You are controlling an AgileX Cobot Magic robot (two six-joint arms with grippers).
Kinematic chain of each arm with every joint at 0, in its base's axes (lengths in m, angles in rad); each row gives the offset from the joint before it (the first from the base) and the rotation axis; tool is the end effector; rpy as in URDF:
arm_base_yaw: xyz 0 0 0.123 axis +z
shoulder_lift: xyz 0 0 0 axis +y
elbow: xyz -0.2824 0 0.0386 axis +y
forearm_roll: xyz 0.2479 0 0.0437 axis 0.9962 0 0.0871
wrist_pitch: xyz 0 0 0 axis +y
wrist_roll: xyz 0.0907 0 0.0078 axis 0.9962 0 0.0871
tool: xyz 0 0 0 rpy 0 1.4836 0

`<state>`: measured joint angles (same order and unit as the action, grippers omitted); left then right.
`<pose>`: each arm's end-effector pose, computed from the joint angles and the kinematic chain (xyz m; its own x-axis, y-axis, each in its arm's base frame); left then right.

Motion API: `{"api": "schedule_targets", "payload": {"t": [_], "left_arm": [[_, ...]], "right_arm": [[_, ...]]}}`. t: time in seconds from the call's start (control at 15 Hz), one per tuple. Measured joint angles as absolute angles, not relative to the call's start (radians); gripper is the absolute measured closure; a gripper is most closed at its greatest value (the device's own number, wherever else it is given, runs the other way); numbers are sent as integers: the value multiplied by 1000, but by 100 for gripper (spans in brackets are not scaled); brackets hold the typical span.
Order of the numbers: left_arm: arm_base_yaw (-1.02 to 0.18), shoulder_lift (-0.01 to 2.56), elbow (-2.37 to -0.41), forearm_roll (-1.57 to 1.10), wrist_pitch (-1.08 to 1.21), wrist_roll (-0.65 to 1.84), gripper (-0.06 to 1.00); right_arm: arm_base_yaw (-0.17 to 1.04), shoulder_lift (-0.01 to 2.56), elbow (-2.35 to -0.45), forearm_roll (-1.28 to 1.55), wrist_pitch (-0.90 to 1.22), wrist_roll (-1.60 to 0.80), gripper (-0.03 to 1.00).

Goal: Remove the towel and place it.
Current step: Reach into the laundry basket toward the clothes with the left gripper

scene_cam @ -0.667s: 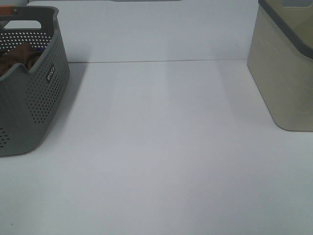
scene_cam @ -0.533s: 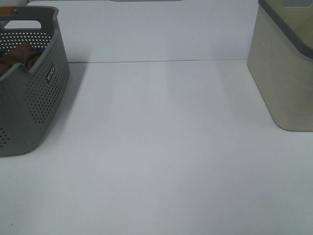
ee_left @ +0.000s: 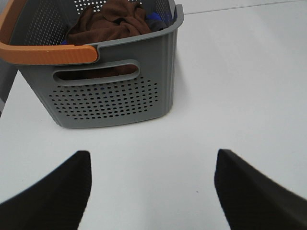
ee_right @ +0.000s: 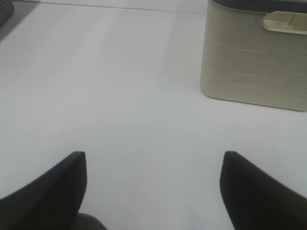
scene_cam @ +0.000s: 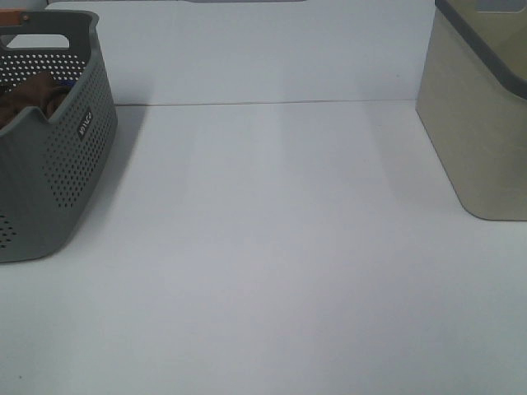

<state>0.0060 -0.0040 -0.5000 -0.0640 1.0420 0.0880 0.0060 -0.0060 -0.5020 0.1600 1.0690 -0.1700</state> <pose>-0.0048 -0.0051 0.2788 -0.4318 0.0530 -0.9004 0.0679 0.9974 0.0261 -0.0070 0.0127 0.2779 -0.4374 -0.0941 -0.8943 -0.1717 0.9849 -0.0197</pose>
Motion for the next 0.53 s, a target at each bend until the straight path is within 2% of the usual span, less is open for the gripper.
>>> {"api": "schedule_targets", "payload": {"t": [0.53], "left_arm": [[6,-4,-500,-64,1042,88,25]], "right_arm": [[6,-6,-502,160,1069,-170,24]]}}
